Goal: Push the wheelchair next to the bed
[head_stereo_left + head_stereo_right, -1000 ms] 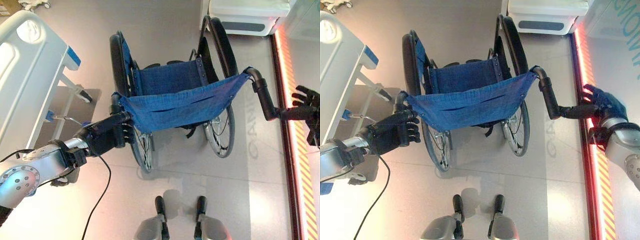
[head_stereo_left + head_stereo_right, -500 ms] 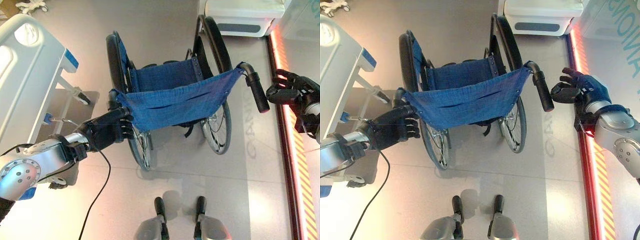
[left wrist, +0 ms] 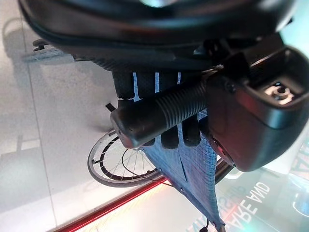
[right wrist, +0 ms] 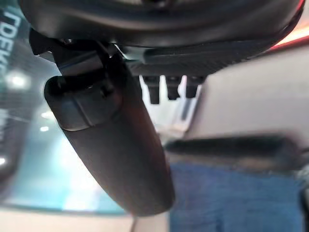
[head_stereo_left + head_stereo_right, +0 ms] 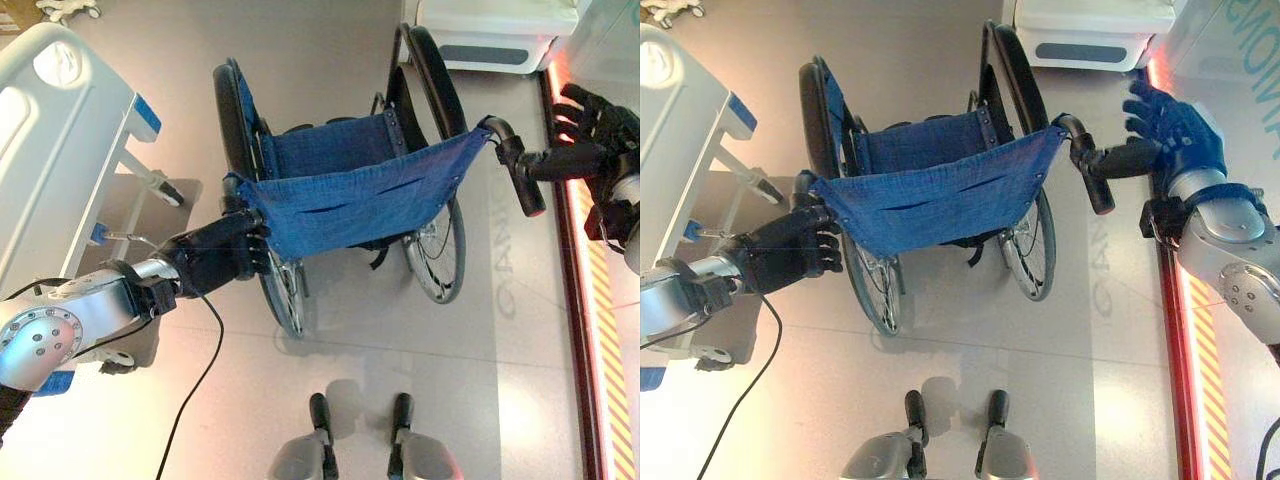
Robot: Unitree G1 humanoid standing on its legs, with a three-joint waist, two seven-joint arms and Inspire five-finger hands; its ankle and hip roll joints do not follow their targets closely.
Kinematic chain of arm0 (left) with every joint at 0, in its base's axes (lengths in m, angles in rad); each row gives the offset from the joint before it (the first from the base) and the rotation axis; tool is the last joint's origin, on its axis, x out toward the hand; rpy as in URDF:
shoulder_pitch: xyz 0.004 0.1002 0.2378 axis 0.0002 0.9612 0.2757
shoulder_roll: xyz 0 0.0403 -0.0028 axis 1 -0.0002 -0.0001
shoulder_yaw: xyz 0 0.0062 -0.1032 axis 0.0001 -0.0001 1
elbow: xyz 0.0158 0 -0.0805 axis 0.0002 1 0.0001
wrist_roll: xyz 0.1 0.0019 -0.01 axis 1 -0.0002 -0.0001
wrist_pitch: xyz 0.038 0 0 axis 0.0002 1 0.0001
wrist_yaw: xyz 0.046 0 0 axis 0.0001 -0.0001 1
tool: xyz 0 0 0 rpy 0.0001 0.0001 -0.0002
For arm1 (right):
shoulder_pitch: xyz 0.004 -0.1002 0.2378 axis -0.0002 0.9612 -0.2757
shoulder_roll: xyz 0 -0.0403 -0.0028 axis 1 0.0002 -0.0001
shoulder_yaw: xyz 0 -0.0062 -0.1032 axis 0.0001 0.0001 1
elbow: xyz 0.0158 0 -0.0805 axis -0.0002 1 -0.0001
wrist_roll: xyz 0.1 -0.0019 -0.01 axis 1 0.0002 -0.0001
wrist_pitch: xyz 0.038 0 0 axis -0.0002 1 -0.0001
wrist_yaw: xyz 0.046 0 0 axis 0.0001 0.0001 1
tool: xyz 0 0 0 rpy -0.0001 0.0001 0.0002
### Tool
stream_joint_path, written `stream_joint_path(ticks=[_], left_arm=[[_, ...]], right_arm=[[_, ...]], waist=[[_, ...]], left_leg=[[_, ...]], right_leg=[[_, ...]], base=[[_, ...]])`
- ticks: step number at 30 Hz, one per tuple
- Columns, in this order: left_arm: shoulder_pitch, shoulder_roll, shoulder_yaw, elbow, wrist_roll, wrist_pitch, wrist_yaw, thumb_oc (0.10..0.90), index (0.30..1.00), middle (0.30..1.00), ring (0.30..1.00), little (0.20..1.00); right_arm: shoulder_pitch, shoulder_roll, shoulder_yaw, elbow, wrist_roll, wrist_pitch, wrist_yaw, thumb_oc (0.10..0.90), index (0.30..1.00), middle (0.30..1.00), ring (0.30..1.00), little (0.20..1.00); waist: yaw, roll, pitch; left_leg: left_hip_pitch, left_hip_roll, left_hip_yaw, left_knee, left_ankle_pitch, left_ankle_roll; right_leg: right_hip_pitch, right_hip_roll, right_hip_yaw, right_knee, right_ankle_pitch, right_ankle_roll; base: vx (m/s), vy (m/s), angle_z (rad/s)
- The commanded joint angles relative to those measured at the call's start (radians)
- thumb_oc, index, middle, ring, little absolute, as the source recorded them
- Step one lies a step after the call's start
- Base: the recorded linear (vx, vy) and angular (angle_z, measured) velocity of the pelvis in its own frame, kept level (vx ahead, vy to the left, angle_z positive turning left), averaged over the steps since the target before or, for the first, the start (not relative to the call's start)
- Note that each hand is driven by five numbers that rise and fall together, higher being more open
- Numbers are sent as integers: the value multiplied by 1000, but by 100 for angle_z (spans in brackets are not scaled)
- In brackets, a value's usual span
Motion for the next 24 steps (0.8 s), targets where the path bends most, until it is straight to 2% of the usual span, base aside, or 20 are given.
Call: stream_joint_path(ticks=[1, 4, 6, 9, 15, 24], left_arm=[[-117, 59, 111, -1, -71, -55, -8, 400, 300, 300, 300, 300], [-141, 57, 99, 13, -67, -46, -17, 400, 300, 300, 300, 300], [-156, 51, 85, 19, -60, -45, -18, 400, 300, 300, 300, 300], [-178, 47, 69, 24, -59, -43, -11, 400, 300, 300, 300, 300], [-209, 38, 43, 21, -50, -49, -2, 400, 300, 300, 300, 300], [-211, 21, 21, -1, -36, -70, 11, 400, 300, 300, 300, 300]], right_arm=[[-76, -73, -84, -40, 14, -159, -78, 800, 900, 900, 900, 900], [-101, -59, -83, -45, 17, -204, -102, 800, 900, 900, 900, 900], [-122, -49, -74, -46, 17, -213, -115, 800, 900, 900, 900, 900], [-147, -43, -63, -45, 17, -181, -108, 800, 900, 900, 900, 900], [-154, -17, -12, -30, 48, -55, -20, 800, 900, 900, 900, 900], [-121, 16, 40, -13, 49, 31, 19, 800, 900, 900, 900, 900]], waist=[[16, -44, -85], [17, -43, -86], [17, -42, -86], [17, -42, -85], [23, -45, -71], [29, -49, -56]], left_leg=[[-11, 15, 31, 29, -4, -27], [-12, 17, 36, 31, -6, -27], [-15, 16, 37, 34, -7, -27], [-20, 17, 38, 38, -8, -27], [-33, 16, 33, 41, -2, -28], [-41, 17, 31, 43, 2, -27]], right_leg=[[-22, 1, -42, 62, 18, -8], [-21, 1, -43, 60, 18, -8], [-23, 1, -43, 60, 18, -9], [-26, 0, -43, 61, 19, -8], [-36, -2, -45, 62, 23, -9], [-46, -4, -52, 70, 23, -13]], base=[[0, 0, 0], [0, 0, 0], [0, 0, 0], [0, 0, 0], [-6, -2, 0], [0, 0, 0]])
